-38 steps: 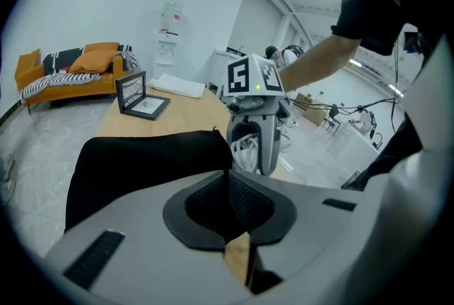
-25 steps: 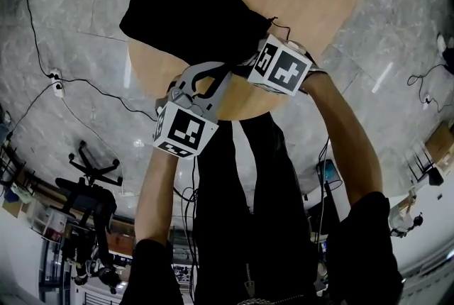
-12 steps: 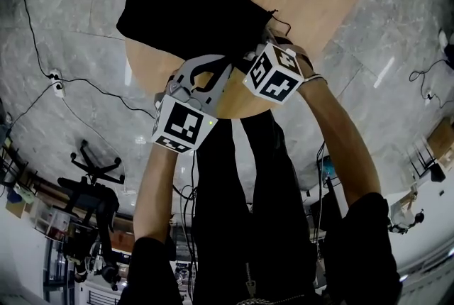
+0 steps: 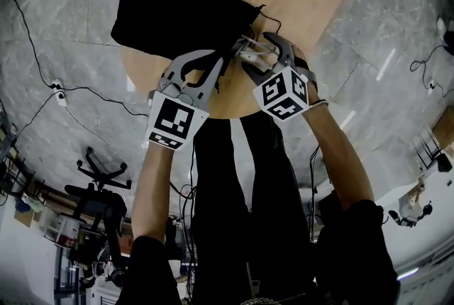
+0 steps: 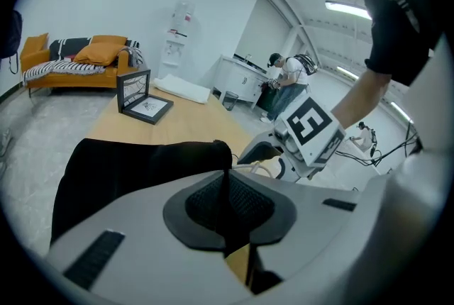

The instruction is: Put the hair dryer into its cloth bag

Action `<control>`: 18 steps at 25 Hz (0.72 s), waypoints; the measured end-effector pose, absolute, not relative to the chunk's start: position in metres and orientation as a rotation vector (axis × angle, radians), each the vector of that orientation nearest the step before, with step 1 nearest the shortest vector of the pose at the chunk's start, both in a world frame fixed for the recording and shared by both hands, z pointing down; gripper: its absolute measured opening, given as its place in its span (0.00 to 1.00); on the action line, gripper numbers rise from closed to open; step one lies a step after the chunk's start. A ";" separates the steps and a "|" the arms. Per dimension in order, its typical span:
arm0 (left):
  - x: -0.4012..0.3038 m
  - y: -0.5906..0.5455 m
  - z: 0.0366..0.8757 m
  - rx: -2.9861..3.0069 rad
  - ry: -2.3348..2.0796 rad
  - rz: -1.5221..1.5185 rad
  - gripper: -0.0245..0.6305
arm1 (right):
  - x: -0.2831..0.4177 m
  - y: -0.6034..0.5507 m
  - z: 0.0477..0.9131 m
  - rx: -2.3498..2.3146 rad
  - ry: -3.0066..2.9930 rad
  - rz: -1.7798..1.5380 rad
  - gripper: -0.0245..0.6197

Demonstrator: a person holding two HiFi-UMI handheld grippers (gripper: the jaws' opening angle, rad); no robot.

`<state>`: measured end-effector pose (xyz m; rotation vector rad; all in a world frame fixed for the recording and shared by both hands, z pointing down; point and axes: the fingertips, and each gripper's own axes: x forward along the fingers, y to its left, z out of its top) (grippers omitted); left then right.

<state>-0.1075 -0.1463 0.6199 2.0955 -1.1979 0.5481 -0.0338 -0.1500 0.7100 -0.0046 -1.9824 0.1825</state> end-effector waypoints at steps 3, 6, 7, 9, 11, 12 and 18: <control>-0.107 -0.148 0.620 2.096 -1.198 0.549 0.08 | -0.024 -0.148 0.715 0.066 -1.980 0.222 0.60; -0.106 -0.149 0.621 2.100 -1.190 0.551 0.08 | -0.026 -0.148 0.721 0.100 -1.983 0.193 0.59; -0.105 -0.149 0.622 2.101 -1.189 0.552 0.08 | -0.027 -0.148 0.725 0.099 -1.970 0.182 0.60; -0.103 -0.149 0.622 2.103 -1.187 0.554 0.08 | -0.026 -0.146 0.732 0.088 -1.932 0.158 0.59; -0.102 -0.149 0.621 2.106 -1.183 0.554 0.08 | -0.025 -0.146 0.735 0.073 -1.900 0.130 0.59; -0.101 -0.150 0.621 2.108 -1.182 0.554 0.08 | -0.025 -0.146 0.736 0.068 -1.892 0.122 0.59; -0.101 -0.151 0.620 2.109 -1.185 0.553 0.08 | -0.025 -0.145 0.730 0.061 -1.961 0.070 0.41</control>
